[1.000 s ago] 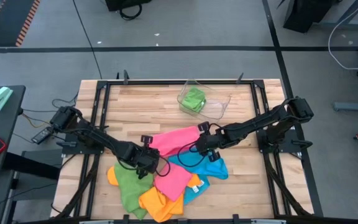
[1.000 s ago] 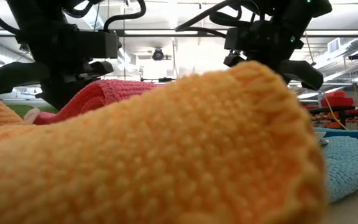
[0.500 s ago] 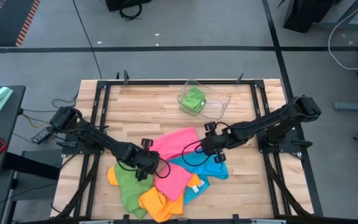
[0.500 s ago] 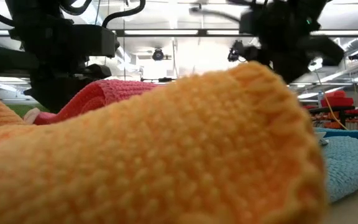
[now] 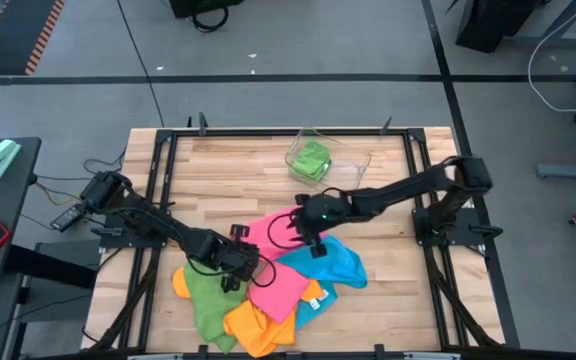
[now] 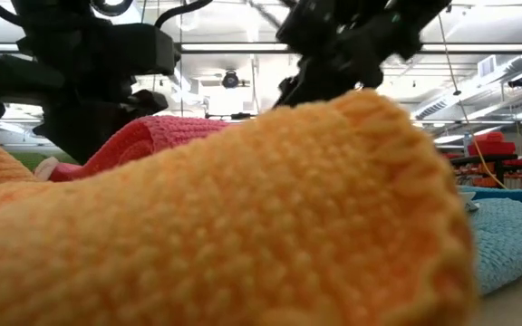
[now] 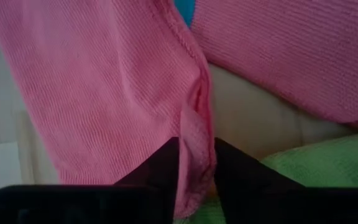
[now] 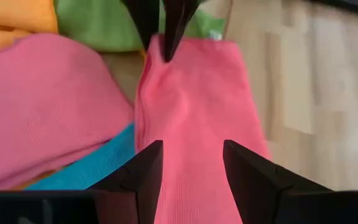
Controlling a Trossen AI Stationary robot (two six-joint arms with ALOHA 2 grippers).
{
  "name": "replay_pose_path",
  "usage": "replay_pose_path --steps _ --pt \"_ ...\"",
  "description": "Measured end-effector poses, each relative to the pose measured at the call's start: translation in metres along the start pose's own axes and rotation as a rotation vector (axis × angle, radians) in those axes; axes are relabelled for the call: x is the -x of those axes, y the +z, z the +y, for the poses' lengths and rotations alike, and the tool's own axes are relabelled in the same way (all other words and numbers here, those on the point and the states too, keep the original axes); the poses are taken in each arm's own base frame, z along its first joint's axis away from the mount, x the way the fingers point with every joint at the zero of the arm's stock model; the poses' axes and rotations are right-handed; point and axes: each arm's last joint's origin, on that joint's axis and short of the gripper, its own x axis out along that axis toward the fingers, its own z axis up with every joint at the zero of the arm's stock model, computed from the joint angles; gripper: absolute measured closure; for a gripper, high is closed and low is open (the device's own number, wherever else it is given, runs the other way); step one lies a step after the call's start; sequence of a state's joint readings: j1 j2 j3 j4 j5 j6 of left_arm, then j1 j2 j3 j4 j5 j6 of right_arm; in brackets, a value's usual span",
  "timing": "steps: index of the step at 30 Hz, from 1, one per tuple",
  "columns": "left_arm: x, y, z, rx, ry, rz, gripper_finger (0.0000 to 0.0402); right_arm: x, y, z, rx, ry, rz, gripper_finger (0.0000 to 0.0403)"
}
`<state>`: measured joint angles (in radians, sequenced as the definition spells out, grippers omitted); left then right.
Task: Fold microfiber towels
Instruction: Fold the top pink towel
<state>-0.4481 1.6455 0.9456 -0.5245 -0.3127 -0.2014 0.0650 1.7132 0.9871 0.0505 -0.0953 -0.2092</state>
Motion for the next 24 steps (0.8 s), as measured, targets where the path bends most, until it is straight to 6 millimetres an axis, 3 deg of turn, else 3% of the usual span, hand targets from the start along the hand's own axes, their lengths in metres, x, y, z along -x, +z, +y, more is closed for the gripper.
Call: replay_pose_path --steps 7,12,17,24 --pt "0.023 0.013 -0.010 -0.008 -0.035 -0.059 0.0236 -0.033 -0.027 -0.009 -0.029 0.088 0.049 0.0226" --pt "0.031 0.021 -0.006 0.035 0.016 -0.114 0.0226 -0.043 -0.036 -0.006 -0.041 0.103 0.085 0.0226" --pt "0.009 0.023 0.009 0.190 0.136 -0.113 0.0238 -0.044 -0.038 -0.006 -0.060 0.106 0.100 0.0226" --pt "-0.027 0.017 0.013 0.305 0.109 -0.018 0.0257 -0.026 -0.024 -0.008 -0.054 0.073 0.065 0.0226"
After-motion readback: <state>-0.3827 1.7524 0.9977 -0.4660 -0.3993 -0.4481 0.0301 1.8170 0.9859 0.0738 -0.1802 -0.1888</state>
